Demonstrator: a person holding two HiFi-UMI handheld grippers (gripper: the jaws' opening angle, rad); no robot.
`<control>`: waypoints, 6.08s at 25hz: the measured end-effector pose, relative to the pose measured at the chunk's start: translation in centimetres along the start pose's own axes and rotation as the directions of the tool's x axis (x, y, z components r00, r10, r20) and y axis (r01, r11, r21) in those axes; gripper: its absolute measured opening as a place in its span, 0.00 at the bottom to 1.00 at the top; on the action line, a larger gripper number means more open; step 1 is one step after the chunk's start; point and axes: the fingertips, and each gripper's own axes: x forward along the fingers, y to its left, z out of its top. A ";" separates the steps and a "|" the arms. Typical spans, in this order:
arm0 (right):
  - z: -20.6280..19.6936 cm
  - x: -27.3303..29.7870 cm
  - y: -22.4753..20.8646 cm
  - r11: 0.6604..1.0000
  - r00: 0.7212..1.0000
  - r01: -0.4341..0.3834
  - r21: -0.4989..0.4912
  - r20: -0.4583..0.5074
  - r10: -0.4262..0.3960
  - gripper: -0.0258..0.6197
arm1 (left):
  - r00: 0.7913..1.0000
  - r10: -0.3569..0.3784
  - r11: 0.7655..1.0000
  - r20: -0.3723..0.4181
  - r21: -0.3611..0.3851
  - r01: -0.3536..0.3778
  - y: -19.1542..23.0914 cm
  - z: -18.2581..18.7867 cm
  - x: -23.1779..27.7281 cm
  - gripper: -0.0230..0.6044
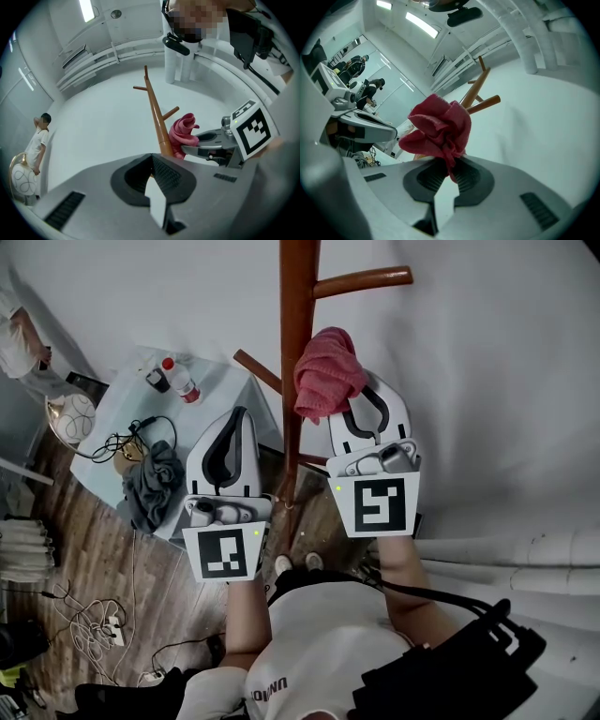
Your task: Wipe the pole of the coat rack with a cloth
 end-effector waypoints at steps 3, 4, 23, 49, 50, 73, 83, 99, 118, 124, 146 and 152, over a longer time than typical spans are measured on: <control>-0.4 -0.1 0.4 1.000 1.000 -0.006 -0.001 -0.013 0.006 0.11 | 1.000 0.006 1.000 -0.009 -0.006 -0.006 0.1 -0.4 -0.2 0.06; -0.6 -0.2 0.5 1.000 1.000 -0.008 0.000 -0.018 0.008 0.11 | 1.000 0.008 1.000 -0.012 -0.008 -0.008 0.2 -0.5 -0.2 0.06; -2.4 -1.9 3.5 0.999 0.995 -0.049 -0.011 -0.093 0.048 0.11 | 0.999 0.011 0.999 -0.043 -0.031 -0.012 -0.3 -1.7 -1.5 0.06; -8.4 -3.9 8.6 0.991 0.965 -0.120 0.060 -0.227 0.131 0.11 | 0.997 -0.004 0.998 -0.079 -0.063 -0.001 -0.5 -3.7 -2.1 0.06; -8.8 -4.0 8.8 0.990 0.963 -0.122 0.065 -0.234 0.134 0.11 | 0.997 -0.004 0.998 -0.079 -0.064 -0.001 -0.5 -3.8 -2.0 0.06; -13.8 -4.9 11.7 0.972 0.897 -0.233 0.030 -0.379 0.227 0.11 | 0.991 -0.010 0.996 -0.131 -0.089 -0.002 -0.9 -6.6 -2.3 0.06; -14.9 -5.1 12.5 0.954 0.867 -0.298 -0.040 -0.430 0.252 0.11 | 0.988 -0.007 0.995 -0.152 -0.096 -0.008 -1.0 -7.4 -2.6 0.06; -16.5 -6.0 14.2 0.890 0.777 -0.443 -0.109 -0.542 0.321 0.11 | 0.986 -0.009 0.996 -0.164 -0.089 -0.006 -1.3 -7.8 -2.7 0.06; -16.2 -7.4 11.8 0.896 0.740 -0.444 -0.026 -0.574 0.350 0.11 | 0.985 -0.027 0.995 -0.169 -0.097 0.011 -2.2 -7.8 -2.3 0.06; -16.5 -8.4 10.6 0.908 0.740 -0.419 -0.026 -0.588 0.325 0.11 | 0.986 -0.044 0.996 -0.163 -0.089 0.030 -2.8 -7.7 -2.3 0.06; -15.3 -6.9 4.1 0.965 0.830 -0.247 -0.085 -0.533 0.165 0.11 | 0.985 -0.055 0.997 -0.163 -0.053 0.047 -3.3 -6.9 -1.8 0.06; -12.6 -3.9 3.6 0.980 0.892 -0.196 -0.021 -0.420 0.169 0.11 | 0.986 -0.059 0.998 -0.156 -0.034 0.054 -3.1 -6.3 -1.6 0.06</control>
